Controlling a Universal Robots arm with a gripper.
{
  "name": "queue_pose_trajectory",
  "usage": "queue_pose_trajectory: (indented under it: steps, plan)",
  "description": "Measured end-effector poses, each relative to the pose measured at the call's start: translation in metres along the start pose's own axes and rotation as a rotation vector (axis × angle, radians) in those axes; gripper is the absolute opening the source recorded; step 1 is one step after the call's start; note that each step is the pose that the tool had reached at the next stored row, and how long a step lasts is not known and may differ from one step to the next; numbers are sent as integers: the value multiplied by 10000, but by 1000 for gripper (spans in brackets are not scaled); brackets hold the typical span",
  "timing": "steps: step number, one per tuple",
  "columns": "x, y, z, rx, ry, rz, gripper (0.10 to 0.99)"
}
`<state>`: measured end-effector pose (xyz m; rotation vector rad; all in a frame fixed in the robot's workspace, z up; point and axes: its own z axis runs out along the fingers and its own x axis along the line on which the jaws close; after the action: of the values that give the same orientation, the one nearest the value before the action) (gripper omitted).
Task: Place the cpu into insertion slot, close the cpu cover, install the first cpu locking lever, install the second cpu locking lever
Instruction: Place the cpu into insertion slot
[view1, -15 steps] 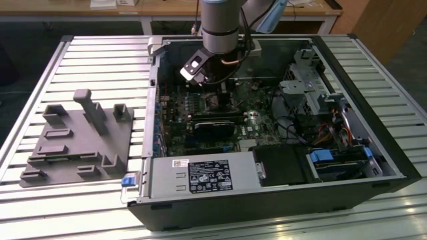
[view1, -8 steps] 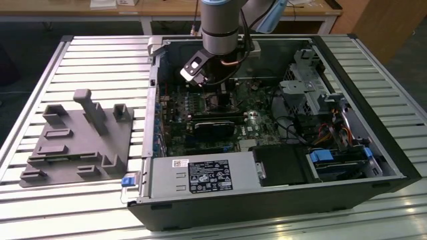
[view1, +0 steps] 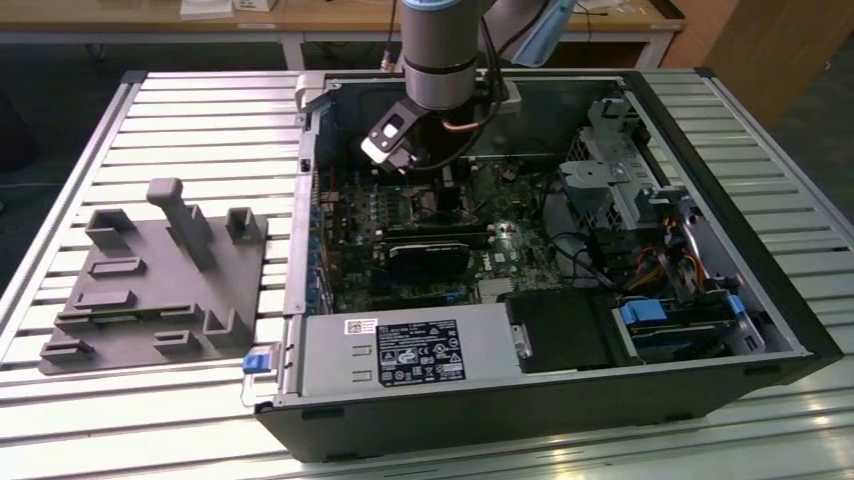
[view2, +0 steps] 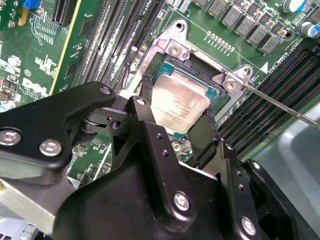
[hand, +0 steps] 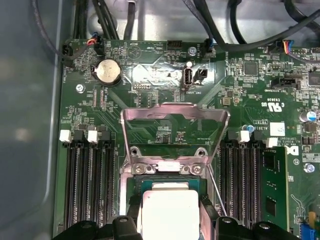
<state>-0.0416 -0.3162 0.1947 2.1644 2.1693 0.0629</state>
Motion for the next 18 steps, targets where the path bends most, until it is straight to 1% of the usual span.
queue_pose_trajectory:
  steps: [2,7,18]
  plan:
    - [0,0,0,-2,8,-87,541]
    - [3,0,6,-3,18,-93,541]
    - [12,-2,24,-1,12,-56,541]
